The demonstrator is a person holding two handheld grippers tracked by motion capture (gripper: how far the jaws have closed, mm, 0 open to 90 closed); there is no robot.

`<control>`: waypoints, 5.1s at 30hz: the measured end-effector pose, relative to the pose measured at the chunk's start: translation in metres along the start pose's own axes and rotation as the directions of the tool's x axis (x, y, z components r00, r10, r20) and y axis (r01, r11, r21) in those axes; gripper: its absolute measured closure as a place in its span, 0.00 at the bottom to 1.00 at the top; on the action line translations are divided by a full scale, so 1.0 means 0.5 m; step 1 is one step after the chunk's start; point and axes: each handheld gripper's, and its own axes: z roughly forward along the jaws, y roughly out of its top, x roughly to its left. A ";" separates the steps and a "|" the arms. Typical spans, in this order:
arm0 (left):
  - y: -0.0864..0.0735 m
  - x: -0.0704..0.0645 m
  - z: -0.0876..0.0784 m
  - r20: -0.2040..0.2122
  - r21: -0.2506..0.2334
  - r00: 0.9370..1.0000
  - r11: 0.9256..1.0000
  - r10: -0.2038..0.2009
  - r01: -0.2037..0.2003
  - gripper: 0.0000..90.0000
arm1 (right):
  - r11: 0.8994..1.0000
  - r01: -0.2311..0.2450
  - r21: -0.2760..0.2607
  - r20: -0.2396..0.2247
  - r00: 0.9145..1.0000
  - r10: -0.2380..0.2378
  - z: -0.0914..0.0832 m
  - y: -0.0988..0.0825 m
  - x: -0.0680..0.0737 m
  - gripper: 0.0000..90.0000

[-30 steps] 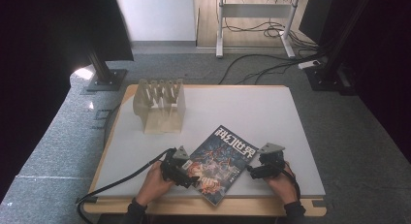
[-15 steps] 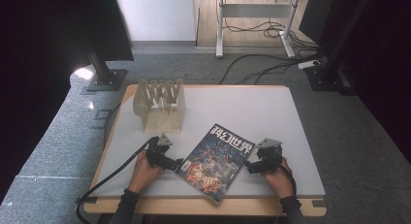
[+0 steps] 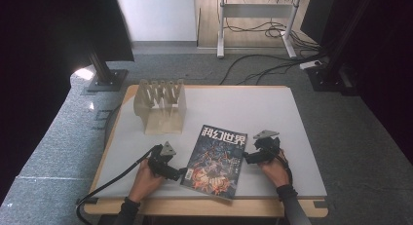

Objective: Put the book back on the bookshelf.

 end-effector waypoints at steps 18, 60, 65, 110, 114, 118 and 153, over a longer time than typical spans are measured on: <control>0.012 -0.063 0.014 0.098 -0.014 0.992 0.997 0.082 -0.081 0.00 | 0.999 -0.047 0.020 0.034 0.998 0.046 0.070 0.075 -0.018 0.00; 0.042 -0.043 0.040 0.086 -0.013 0.994 0.997 0.071 -0.070 0.00 | 0.985 -0.171 0.029 -0.300 0.938 0.172 0.064 0.100 0.045 0.32; 0.042 -0.043 0.041 0.087 -0.011 0.994 0.998 0.069 -0.068 0.00 | 0.964 -0.261 0.039 -0.310 0.914 0.260 0.060 0.095 0.038 0.36; 0.039 -0.038 0.035 0.110 -0.020 0.993 0.999 0.041 -0.039 0.01 | 0.995 0.069 -0.065 -0.336 0.938 -0.087 -0.074 0.228 0.110 0.91; 0.039 -0.022 0.026 0.167 -0.017 0.986 1.000 -0.005 0.008 0.01 | 0.992 0.074 -0.099 -0.328 0.939 -0.103 -0.100 0.234 0.114 0.91; 0.047 -0.010 0.028 0.209 -0.039 0.977 0.998 -0.033 0.042 0.01 | 0.987 0.084 -0.135 -0.326 0.937 -0.124 -0.128 0.247 0.120 0.91; 0.160 0.040 -0.040 0.189 -0.157 0.976 0.977 -0.112 0.142 0.42 | 0.966 0.107 -0.233 -0.353 0.917 -0.187 -0.195 0.257 0.114 0.90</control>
